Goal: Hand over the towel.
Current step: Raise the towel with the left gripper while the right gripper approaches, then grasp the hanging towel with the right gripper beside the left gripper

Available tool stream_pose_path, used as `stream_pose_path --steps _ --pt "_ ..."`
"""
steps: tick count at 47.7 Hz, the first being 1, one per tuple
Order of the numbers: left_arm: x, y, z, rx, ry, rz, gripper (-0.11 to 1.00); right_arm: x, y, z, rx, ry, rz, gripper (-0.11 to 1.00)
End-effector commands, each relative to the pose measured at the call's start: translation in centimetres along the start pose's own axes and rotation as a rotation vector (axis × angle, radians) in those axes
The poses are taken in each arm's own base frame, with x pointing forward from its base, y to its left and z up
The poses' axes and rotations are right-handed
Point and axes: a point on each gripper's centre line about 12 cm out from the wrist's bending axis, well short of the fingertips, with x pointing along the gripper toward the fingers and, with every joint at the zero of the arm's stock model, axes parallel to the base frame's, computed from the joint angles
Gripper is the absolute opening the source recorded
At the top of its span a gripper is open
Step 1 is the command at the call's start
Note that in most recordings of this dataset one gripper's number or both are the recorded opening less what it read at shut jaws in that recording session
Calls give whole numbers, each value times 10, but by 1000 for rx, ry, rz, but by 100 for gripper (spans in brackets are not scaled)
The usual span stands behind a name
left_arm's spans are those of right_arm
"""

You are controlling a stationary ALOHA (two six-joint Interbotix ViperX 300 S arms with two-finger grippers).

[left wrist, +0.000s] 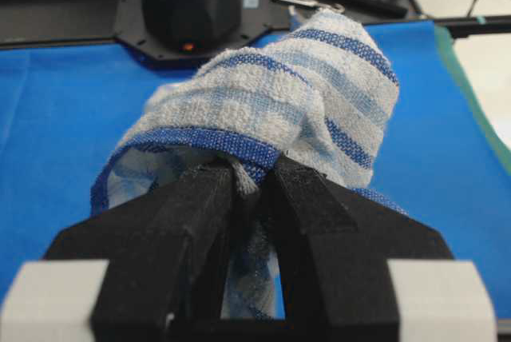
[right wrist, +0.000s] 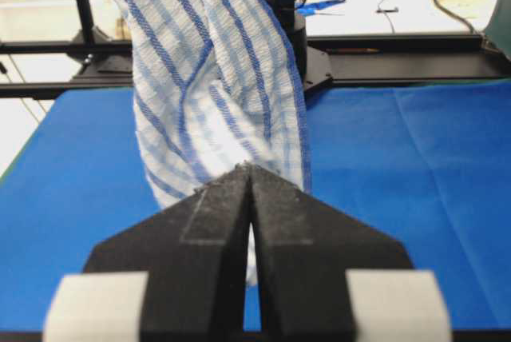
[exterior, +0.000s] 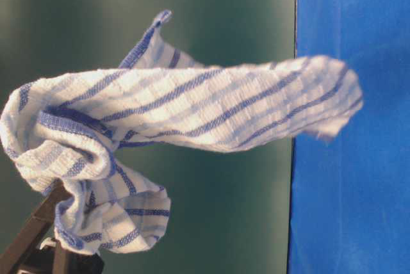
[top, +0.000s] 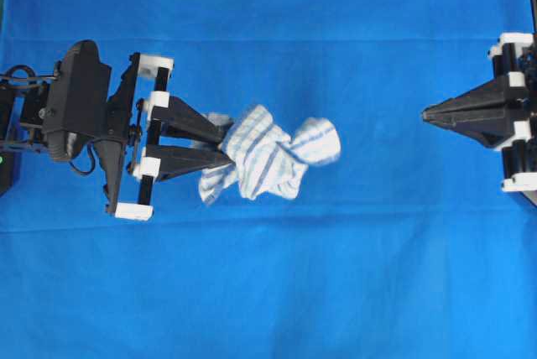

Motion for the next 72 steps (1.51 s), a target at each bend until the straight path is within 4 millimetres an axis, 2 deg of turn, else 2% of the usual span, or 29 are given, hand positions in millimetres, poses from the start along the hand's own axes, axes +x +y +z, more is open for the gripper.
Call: stream_pose_path --steps 1,4,6,14,17,19,30,42,49,62,64,66,72 --pt "-1 -1 10 5 -32 -4 11 9 3 10 3 -27 14 0" --pt "-1 -1 10 5 -32 -4 11 16 6 9 7 -25 25 1" --pt "-1 -1 10 5 -32 -4 11 21 9 10 9 -29 35 6" --pt "-1 -1 9 5 -29 -4 11 54 22 12 30 -37 81 55" --pt "-1 -1 9 5 -31 -4 11 68 24 11 31 -23 82 69" --pt "-1 -1 9 5 -29 -4 11 77 24 9 32 -11 81 73" --pt "-1 -1 8 5 -25 -4 11 129 32 4 55 33 88 73" --pt "0 -1 7 5 -23 -4 11 170 35 0 70 55 83 73" --pt "0 -1 6 5 -22 -5 11 184 31 -2 83 75 64 73" --pt "0 -3 6 5 -17 -9 11 187 19 -4 137 79 15 71" --pt "0 -3 6 5 -17 -9 11 187 18 -4 139 80 9 68" --pt "0 -4 6 5 -17 -11 11 187 17 -4 136 80 8 59" --pt "0 -4 6 5 -17 -12 11 186 17 -3 126 78 9 21"
